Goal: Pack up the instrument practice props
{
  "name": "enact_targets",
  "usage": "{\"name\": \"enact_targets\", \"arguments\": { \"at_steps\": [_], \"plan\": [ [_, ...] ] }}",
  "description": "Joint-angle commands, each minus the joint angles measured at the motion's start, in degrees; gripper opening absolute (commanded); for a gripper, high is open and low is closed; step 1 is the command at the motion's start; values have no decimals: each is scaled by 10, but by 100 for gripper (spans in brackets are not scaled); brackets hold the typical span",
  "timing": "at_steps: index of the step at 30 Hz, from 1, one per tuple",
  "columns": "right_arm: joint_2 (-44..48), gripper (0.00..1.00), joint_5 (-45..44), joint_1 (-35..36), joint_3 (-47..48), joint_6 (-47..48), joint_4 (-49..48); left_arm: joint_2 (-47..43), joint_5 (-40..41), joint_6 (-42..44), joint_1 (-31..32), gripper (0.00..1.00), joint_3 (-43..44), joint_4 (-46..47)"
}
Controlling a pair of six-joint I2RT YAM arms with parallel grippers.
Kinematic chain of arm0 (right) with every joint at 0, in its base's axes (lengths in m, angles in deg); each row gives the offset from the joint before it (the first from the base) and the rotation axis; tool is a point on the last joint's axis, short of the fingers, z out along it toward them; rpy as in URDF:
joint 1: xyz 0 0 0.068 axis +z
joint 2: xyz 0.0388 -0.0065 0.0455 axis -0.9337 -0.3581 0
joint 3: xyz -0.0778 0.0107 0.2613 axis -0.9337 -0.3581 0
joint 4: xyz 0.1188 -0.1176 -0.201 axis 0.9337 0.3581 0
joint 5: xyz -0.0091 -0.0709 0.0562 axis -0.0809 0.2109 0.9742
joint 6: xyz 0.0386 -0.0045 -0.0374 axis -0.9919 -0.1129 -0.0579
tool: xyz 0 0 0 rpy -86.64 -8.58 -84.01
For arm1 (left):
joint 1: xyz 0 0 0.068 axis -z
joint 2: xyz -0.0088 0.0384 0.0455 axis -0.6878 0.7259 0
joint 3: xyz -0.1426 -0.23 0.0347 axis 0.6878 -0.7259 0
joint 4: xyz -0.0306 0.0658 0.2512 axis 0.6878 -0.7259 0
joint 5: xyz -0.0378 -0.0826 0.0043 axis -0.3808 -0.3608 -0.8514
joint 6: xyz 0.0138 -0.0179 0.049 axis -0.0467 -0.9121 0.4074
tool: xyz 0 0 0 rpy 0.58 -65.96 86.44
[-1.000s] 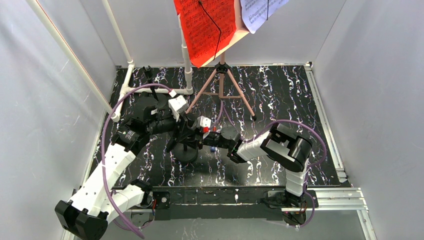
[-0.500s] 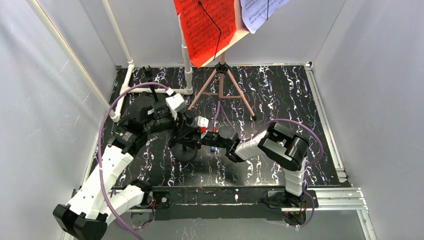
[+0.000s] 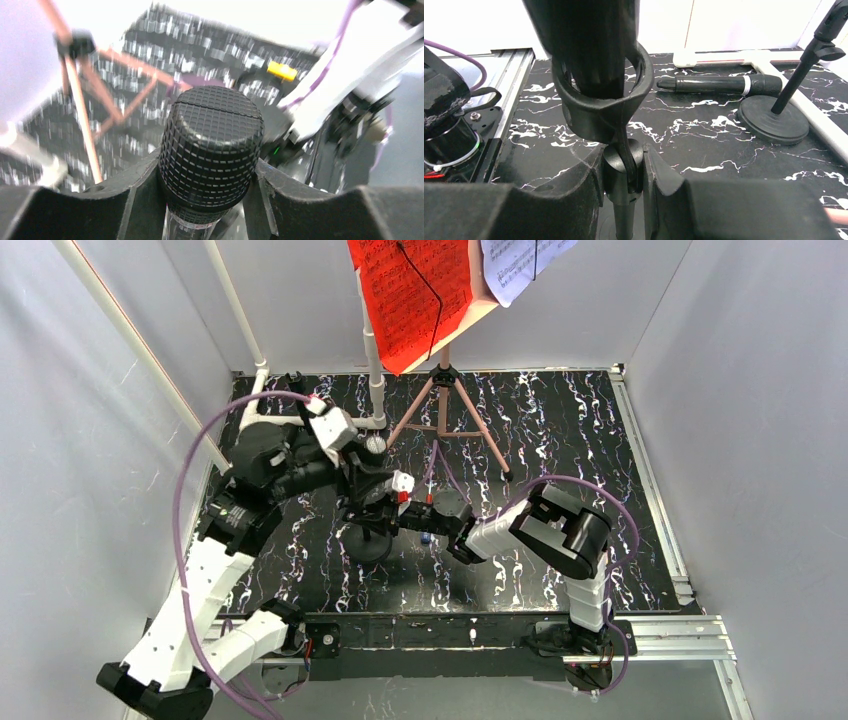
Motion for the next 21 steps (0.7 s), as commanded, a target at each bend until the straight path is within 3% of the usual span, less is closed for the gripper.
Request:
{"name": "enact_targets", "arguments": {
  "at_steps": [1, 10, 14, 21],
  "plan": [
    [-68, 1, -42, -9, -31, 20, 235, -46, -116, -62, 15, 0, 87, 167],
    [-68, 1, -48, -9, -35, 17, 230, -34, -85, -37, 15, 0, 128, 127],
    [-65, 1, -53, -9, -42, 15, 220, -29, 6, -10, 15, 0, 159, 38],
    [-50, 1, -63, -9, -59, 15, 199, -14, 233, -6, 15, 0, 193, -113]
  ]
}}
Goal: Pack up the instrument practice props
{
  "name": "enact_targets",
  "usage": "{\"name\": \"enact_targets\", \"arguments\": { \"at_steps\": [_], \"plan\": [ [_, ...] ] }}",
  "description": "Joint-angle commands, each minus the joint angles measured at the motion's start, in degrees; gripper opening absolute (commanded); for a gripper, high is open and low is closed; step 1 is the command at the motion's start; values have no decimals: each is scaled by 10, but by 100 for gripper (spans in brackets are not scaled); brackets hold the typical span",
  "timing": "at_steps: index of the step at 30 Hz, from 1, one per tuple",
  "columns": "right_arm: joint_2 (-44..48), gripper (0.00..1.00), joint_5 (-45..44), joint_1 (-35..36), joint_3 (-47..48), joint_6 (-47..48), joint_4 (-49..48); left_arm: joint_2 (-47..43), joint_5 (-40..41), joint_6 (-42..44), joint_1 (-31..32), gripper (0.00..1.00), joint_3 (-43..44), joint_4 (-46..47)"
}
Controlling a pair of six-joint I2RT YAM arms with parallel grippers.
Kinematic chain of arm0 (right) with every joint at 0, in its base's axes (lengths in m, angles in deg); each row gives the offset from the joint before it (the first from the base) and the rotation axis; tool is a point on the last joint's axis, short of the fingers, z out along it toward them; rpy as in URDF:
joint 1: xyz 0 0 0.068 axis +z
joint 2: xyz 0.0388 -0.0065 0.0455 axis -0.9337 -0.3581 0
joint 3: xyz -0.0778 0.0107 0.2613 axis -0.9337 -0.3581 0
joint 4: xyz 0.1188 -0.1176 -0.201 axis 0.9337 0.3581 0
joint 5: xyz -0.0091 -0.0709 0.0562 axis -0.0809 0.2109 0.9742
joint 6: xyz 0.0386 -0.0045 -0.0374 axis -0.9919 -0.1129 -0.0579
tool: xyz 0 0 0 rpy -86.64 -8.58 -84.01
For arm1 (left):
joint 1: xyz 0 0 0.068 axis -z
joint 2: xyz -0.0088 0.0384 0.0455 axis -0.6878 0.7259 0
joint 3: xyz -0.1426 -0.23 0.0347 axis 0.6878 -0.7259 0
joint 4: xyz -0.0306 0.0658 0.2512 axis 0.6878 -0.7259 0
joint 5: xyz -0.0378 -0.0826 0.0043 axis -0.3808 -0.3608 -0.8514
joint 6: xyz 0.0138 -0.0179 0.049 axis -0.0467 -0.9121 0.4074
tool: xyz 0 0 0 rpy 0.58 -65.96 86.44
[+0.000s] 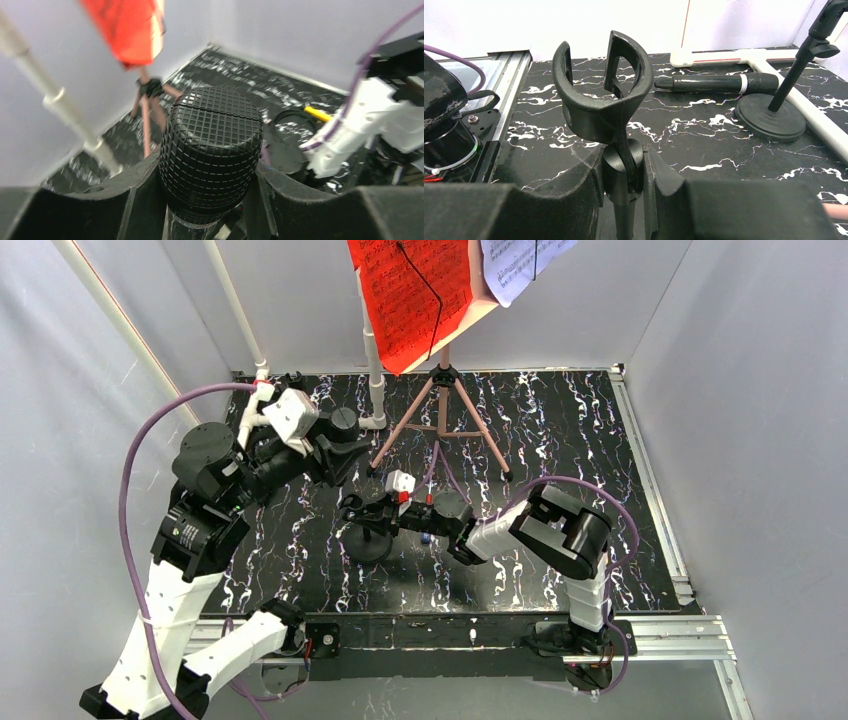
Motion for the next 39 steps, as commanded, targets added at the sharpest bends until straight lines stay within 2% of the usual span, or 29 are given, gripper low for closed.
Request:
{"name": "enact_targets", "arguments": {
  "at_steps": [1, 6, 11, 17, 21, 25, 31, 39],
  "plan": [
    [-46, 1, -49, -10, -55, 21, 203, 11, 181, 13, 0, 0, 38, -116],
    [-37, 1, -46, -10, -59, 21, 197, 61, 355, 11, 0, 0, 28, -198],
    [-38, 1, -42, -9, -66, 6, 184, 115, 460, 4, -9, 0, -30, -193],
    [-48, 1, -33, -10, -71, -9, 160, 193, 459, -9, -114, 0, -72, -150],
    [-56, 1, -25, -14, -76, -23, 143, 267, 469, -10, -172, 0, -69, -114],
    [-61, 1, -12, -25, -82, -41, 120, 354, 497, 7, -212, 0, -38, -78],
    [-59, 1, -4, -34, -88, -51, 105, 439, 482, 46, -259, 0, -2, 19],
    [-57, 1, 0, -38, -90, -54, 98, 524, 465, 130, -306, 9, 58, 63]
  ]
}}
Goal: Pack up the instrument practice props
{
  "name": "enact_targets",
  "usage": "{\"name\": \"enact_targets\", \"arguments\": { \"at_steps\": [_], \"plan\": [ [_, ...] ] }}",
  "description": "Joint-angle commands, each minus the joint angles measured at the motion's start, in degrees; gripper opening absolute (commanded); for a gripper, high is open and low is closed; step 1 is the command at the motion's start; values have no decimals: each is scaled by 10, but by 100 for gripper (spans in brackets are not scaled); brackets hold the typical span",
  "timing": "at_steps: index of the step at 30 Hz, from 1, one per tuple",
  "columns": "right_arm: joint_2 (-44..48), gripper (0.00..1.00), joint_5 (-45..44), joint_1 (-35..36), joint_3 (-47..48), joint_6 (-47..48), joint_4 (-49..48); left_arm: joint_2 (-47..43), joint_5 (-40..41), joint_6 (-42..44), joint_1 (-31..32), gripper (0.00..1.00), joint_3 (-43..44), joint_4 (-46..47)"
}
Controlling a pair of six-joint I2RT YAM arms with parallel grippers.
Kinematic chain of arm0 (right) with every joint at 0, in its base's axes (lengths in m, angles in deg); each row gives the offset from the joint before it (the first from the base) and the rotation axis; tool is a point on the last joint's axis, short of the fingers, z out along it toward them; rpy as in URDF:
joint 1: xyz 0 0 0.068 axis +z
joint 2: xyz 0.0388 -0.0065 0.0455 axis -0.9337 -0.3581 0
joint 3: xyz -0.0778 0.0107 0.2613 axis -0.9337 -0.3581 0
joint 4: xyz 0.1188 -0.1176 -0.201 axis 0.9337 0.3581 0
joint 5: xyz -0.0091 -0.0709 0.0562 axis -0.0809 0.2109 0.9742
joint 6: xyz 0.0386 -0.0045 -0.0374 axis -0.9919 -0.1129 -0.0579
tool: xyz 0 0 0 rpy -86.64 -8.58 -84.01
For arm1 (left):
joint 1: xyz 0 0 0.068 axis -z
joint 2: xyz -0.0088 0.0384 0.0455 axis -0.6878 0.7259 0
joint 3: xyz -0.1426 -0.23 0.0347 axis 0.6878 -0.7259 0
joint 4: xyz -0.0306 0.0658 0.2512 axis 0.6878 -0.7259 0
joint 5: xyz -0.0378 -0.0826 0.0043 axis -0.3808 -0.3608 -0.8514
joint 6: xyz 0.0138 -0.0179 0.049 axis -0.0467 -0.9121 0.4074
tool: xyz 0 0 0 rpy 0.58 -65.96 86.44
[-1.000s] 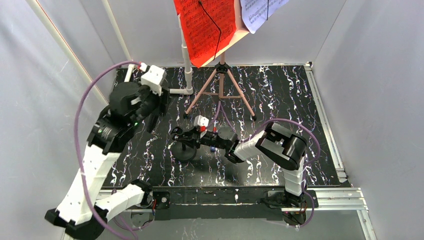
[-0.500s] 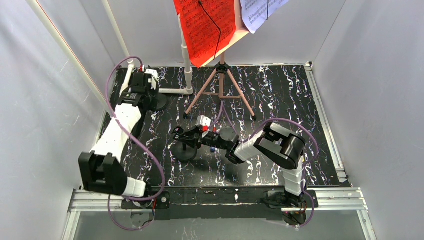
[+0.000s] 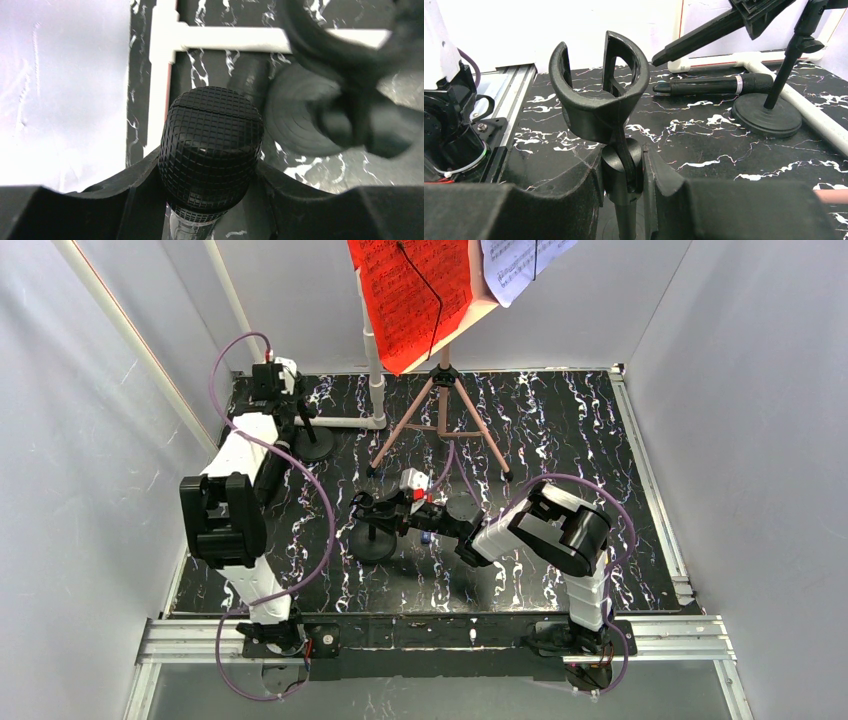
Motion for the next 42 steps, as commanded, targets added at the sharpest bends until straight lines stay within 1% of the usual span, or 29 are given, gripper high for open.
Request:
{"name": "enact_targets", "arguments": {
  "at_steps": [1, 3, 8, 14, 18, 21, 25, 29, 34, 42],
  "plan": [
    [-51, 1, -7, -19, -51, -9, 180, 22, -14, 51, -27, 11, 43, 35],
    [-49, 1, -6, -19, -51, -9, 180, 36, -21, 50, -36, 15, 46, 36],
    [-46, 1, -2, -20, -53, -10, 178, 75, -53, 46, -54, 30, 51, 35],
    [-46, 1, -5, -20, -51, -3, 187, 123, -51, 48, -57, 38, 81, 26],
    [-39, 1, -5, -20, -51, 3, 195, 144, -58, 30, -70, 43, 96, 20],
    [-35, 1, -6, -20, -51, 8, 204, 145, -67, 19, -75, 51, 96, 22],
    [-37, 1, -5, -20, -49, 10, 204, 133, -75, 16, -76, 57, 83, 32],
    [-37, 1, -2, -20, -48, 9, 205, 116, -77, 13, -78, 61, 72, 34],
    [-32, 1, -1, -20, -47, 10, 209, 80, -90, -14, -79, 61, 43, 42],
    [-32, 1, -1, -20, -42, 3, 208, -30, -123, -95, -79, 61, -60, 72]
  ]
}}
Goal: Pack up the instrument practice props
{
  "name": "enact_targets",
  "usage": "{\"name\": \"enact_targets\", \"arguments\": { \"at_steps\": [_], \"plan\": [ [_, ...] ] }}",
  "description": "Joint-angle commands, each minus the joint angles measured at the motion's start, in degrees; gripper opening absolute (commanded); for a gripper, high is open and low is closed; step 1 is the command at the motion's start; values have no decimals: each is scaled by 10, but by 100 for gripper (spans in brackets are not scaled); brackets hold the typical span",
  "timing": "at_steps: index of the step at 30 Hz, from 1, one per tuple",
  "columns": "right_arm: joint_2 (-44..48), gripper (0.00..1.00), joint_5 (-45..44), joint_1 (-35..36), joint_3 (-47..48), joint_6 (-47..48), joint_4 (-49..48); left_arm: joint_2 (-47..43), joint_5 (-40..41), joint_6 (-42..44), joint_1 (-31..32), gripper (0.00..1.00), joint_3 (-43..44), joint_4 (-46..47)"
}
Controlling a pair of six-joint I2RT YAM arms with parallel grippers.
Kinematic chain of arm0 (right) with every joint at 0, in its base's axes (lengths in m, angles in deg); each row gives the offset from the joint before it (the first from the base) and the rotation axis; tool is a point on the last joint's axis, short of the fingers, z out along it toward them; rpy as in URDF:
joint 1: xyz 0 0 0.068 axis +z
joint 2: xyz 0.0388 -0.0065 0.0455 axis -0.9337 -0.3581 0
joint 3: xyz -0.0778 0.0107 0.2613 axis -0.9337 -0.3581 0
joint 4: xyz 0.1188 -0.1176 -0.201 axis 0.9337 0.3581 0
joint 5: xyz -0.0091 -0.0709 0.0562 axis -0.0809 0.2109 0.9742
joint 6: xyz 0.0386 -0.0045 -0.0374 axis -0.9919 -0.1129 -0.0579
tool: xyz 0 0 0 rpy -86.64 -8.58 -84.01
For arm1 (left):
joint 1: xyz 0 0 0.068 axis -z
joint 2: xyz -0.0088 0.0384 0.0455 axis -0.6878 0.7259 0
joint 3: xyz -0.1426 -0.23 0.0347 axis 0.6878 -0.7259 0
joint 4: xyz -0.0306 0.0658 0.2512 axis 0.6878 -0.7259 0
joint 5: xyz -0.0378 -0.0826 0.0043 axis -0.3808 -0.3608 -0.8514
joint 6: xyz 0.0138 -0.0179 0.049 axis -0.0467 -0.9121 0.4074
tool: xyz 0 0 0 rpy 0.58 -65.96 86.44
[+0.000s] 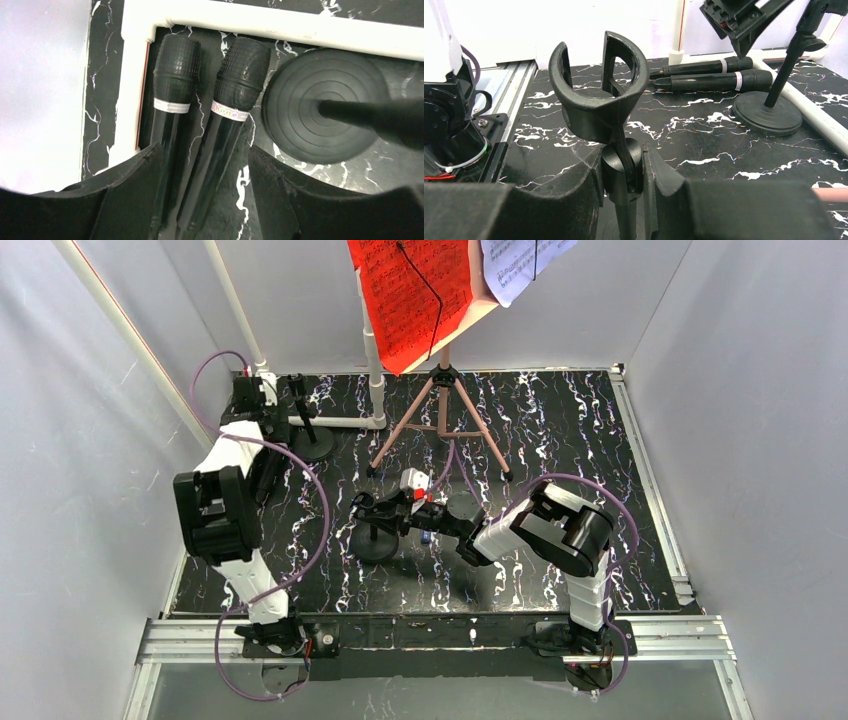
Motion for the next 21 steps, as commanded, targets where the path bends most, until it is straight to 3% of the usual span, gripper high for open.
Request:
{"name": "enact_targets", "arguments": {
  "at_steps": [1, 8, 15, 19, 21],
  "plan": [
    [-40, 1, -9, -16, -37, -2, 197, -103, -30, -69, -4, 61, -58, 26],
    [-42, 1, -7, -16, -22, -11, 206, -267, -120, -159, 8, 67, -182, 37],
    [-39, 4, -7, -16, -17, -18, 209, -441, -207, -178, 62, 71, -258, -1],
    [-33, 11, -9, -15, -16, -21, 212, -512, -227, -183, 124, 72, -276, -35],
    [-22, 21, -13, -15, -17, -21, 218, -544, -229, -185, 148, 72, -280, -55]
  ]
}}
